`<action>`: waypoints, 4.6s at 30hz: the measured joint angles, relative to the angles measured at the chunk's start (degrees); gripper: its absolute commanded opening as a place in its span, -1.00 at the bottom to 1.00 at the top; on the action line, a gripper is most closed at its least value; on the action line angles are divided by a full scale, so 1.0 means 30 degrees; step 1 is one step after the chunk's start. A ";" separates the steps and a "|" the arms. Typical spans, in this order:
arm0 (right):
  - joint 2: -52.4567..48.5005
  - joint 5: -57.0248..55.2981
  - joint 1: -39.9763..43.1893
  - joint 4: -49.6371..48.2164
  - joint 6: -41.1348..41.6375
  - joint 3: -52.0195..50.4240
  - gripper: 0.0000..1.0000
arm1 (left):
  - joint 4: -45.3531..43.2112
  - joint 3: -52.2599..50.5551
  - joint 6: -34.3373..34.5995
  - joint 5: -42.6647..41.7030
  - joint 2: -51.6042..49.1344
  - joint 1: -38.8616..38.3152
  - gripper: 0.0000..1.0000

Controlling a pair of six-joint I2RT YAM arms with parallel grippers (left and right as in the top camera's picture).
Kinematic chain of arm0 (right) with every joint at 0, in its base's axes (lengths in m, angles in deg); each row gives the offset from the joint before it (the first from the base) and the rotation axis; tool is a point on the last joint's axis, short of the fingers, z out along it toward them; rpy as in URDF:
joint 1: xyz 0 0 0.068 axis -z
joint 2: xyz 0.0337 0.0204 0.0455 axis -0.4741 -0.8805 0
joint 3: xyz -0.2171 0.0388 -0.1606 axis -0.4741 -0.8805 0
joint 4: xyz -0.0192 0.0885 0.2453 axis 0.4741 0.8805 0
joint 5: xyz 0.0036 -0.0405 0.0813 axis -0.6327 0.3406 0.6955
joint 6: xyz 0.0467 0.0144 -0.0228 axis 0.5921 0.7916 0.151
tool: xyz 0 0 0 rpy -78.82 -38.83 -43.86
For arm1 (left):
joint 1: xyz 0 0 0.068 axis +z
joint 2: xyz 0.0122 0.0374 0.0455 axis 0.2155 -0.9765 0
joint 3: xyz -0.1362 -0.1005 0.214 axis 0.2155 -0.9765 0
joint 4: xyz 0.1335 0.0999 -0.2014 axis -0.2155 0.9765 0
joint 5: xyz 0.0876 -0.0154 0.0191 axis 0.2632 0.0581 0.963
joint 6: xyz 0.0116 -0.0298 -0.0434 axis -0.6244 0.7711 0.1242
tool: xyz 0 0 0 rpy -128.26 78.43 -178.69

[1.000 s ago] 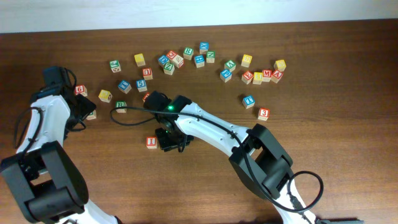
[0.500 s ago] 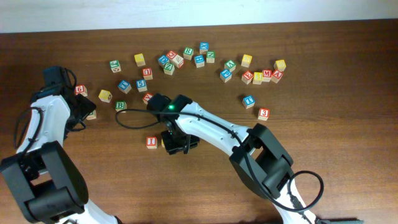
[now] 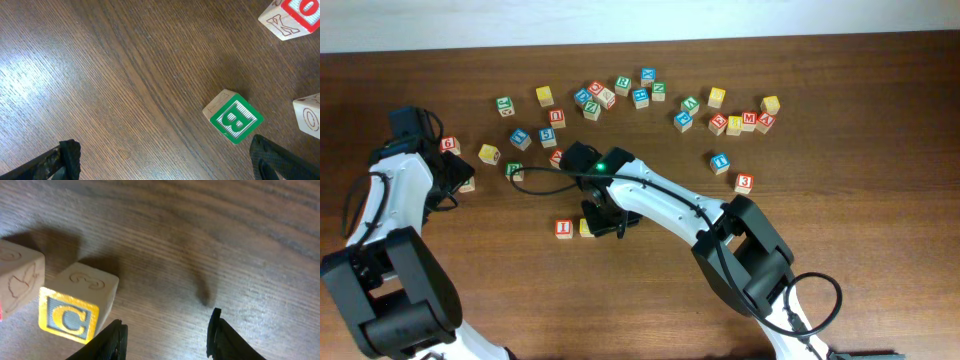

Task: Spell out ICRA

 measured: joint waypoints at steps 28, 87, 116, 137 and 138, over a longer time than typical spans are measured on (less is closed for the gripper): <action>0.0000 -0.0109 0.0000 -0.1049 0.0568 0.0000 -0.91 | 0.0000 0.0000 0.0000 0.0000 0.0000 0.0000 0.99; 0.0000 0.0277 -0.0743 -0.1705 0.2805 0.0000 -0.91 | 0.0000 0.0000 0.0000 0.0000 0.0000 0.0000 0.99; 0.0000 0.0627 -0.0831 -0.1508 0.2878 0.0000 -0.89 | 0.0000 0.0000 0.0000 0.0000 0.0000 0.0000 0.99; 0.0000 0.0634 -0.1005 -0.1537 0.2871 0.0000 -0.88 | 0.0000 0.0000 0.0000 0.0000 0.0000 0.0000 0.99; 0.0000 0.0634 -0.1042 -0.1537 0.2878 0.0000 -0.88 | 0.0000 0.0000 0.0000 0.0000 0.0000 0.0000 0.99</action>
